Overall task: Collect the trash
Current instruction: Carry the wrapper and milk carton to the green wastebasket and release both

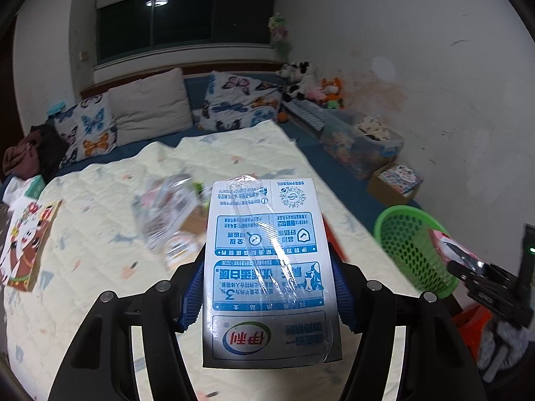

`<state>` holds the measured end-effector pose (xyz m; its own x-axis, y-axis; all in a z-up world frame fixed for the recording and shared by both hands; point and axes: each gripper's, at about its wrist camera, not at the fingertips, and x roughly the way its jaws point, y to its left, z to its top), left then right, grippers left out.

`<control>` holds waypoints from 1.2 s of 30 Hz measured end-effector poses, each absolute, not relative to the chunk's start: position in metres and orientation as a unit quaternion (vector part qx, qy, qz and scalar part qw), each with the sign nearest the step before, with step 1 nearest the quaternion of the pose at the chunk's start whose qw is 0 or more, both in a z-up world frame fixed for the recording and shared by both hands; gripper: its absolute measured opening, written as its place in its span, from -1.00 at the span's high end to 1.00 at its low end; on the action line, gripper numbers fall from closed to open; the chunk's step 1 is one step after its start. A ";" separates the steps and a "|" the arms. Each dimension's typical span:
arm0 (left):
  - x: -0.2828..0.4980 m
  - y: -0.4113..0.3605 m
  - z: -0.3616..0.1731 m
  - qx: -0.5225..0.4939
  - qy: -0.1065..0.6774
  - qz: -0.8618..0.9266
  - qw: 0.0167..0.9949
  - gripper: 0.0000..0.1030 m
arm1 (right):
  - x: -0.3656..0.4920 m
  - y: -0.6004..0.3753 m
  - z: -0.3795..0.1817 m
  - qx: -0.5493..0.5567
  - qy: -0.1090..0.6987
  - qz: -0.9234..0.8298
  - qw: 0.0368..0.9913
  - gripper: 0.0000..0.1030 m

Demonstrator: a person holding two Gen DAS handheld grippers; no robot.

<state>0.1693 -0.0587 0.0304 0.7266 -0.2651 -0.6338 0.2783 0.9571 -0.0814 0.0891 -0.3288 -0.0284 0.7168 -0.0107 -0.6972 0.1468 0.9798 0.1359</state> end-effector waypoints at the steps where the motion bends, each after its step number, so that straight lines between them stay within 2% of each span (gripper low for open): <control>1: 0.170 -0.065 0.032 0.011 0.338 -0.151 0.929 -0.21 | 0.091 -0.336 -0.031 0.090 0.375 -0.051 0.921 -0.02; 14: 0.197 -0.151 0.035 0.049 0.342 -0.203 0.916 -0.21 | 0.143 -0.419 -0.099 0.127 0.439 -0.109 0.883 -0.06; 17: 0.200 -0.169 0.029 0.058 0.348 -0.212 0.912 -0.21 | 0.149 -0.427 -0.106 0.131 0.442 -0.114 0.880 -0.13; 20: 0.208 -0.190 0.023 0.071 0.354 -0.221 0.906 -0.21 | 0.147 -0.433 -0.105 0.139 0.435 -0.117 0.882 -0.23; 36: 0.223 -0.314 -0.029 0.116 0.403 -0.292 0.860 -0.22 | 0.094 -0.442 -0.084 0.115 0.406 -0.133 0.897 -0.34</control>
